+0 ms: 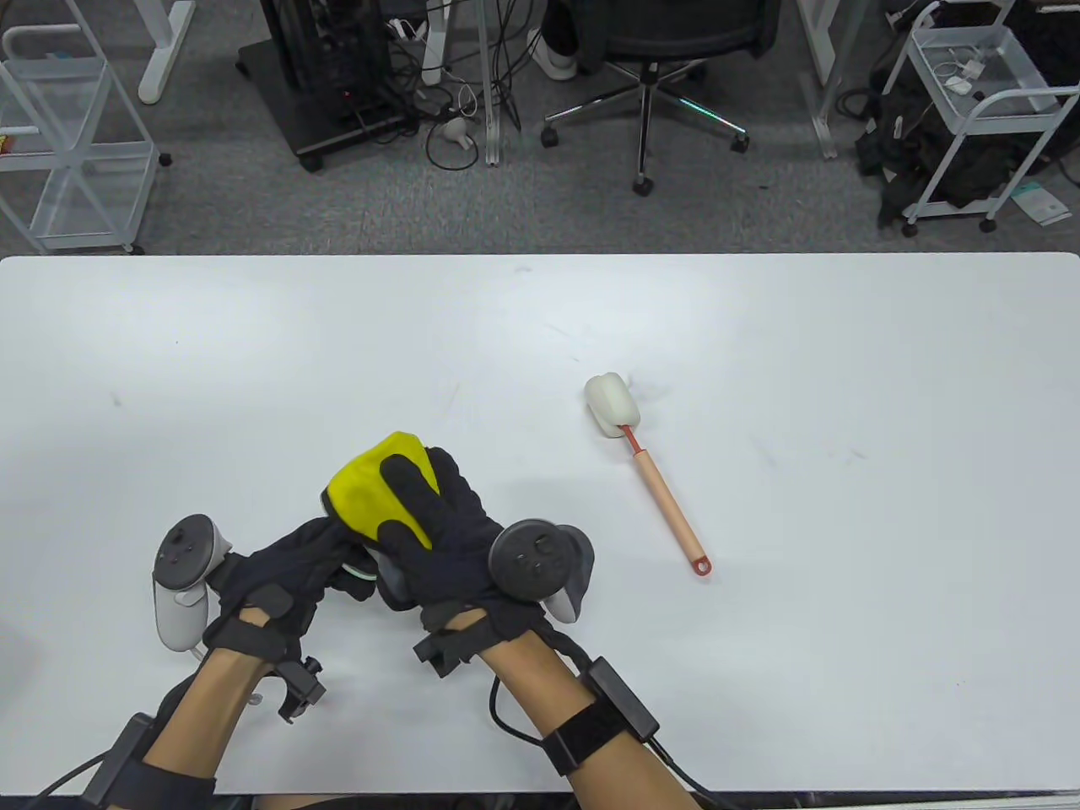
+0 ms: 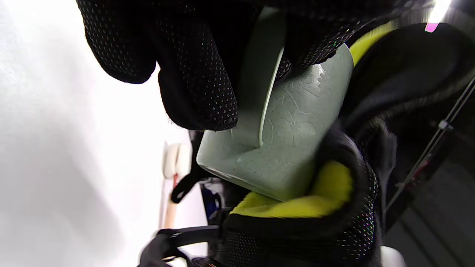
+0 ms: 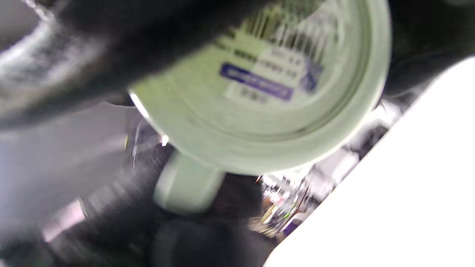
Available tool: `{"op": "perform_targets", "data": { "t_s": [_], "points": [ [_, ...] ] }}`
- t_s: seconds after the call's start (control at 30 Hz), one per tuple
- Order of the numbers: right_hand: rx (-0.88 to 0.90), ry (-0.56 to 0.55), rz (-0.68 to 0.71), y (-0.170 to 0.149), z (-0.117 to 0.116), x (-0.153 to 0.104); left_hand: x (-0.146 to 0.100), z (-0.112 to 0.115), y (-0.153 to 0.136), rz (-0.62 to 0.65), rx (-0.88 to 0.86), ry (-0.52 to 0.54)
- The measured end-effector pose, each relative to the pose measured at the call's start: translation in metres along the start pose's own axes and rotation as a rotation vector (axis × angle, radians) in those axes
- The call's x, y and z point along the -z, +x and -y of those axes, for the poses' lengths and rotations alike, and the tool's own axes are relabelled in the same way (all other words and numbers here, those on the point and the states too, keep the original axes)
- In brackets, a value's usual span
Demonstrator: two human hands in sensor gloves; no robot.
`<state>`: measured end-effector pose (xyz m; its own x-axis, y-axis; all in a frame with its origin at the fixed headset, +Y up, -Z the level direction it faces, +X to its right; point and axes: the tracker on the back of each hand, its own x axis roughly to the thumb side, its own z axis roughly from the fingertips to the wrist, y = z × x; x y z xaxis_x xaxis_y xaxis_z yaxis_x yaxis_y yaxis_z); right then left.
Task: Brush the water cup with the cup brush
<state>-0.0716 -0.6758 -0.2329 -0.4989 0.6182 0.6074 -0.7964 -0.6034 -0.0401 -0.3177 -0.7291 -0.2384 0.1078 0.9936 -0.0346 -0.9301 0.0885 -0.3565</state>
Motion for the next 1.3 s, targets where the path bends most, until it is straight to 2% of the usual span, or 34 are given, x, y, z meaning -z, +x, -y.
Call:
{"op": "perform_targets", "data": {
  "t_s": [0.13, 0.2, 0.23, 0.3, 0.5, 0.67, 0.73, 0.77, 0.9, 1.03, 1.1, 1.17, 1.2, 1.23, 1.3],
  "points": [
    [-0.530, 0.011, 0.284, 0.038, -0.013, -0.003, 0.000, 0.001, 0.001, 0.007, -0.025, -0.003],
    [-0.681, -0.035, 0.317, 0.047, -0.016, -0.006, 0.000, 0.000, 0.002, 0.023, -0.035, 0.001],
    [-0.651, -0.053, 0.299, 0.046, -0.016, -0.006, 0.000, 0.000, 0.003, 0.030, -0.039, 0.001],
    [-0.440, -0.047, 0.227, 0.037, -0.013, -0.004, -0.001, -0.001, 0.004, 0.034, -0.025, 0.003],
    [0.367, -0.076, -0.188, -0.017, 0.001, -0.002, 0.000, -0.001, 0.004, 0.040, -0.033, -0.019],
    [1.081, 0.079, -0.492, -0.057, -0.020, -0.006, 0.000, 0.000, 0.005, 0.067, -0.096, -0.030],
    [1.337, 0.119, -0.508, -0.060, -0.030, -0.010, -0.001, -0.001, 0.008, 0.073, -0.101, -0.025],
    [1.337, 0.108, -0.503, -0.059, -0.030, -0.010, -0.001, -0.002, 0.009, 0.075, -0.087, -0.017],
    [0.947, 0.064, -0.391, -0.051, -0.015, -0.004, -0.002, -0.005, 0.007, 0.070, -0.081, -0.008],
    [0.436, -0.026, -0.186, -0.027, 0.002, 0.000, 0.000, -0.002, 0.002, 0.042, -0.018, -0.003],
    [0.238, -0.026, -0.081, -0.014, 0.003, 0.000, 0.000, -0.001, 0.002, 0.033, 0.008, -0.001],
    [-0.065, 0.003, 0.088, 0.007, 0.001, 0.000, 0.000, -0.002, 0.002, 0.033, 0.017, 0.004],
    [-0.133, 0.006, 0.119, 0.012, 0.000, 0.000, 0.000, -0.002, 0.002, 0.033, 0.018, 0.004],
    [-0.291, 0.015, 0.187, 0.022, -0.003, -0.001, 0.000, -0.002, 0.003, 0.034, 0.017, 0.007],
    [-0.395, -0.004, 0.218, 0.027, -0.005, -0.003, 0.000, -0.002, 0.003, 0.039, 0.012, 0.007]
  ]
}}
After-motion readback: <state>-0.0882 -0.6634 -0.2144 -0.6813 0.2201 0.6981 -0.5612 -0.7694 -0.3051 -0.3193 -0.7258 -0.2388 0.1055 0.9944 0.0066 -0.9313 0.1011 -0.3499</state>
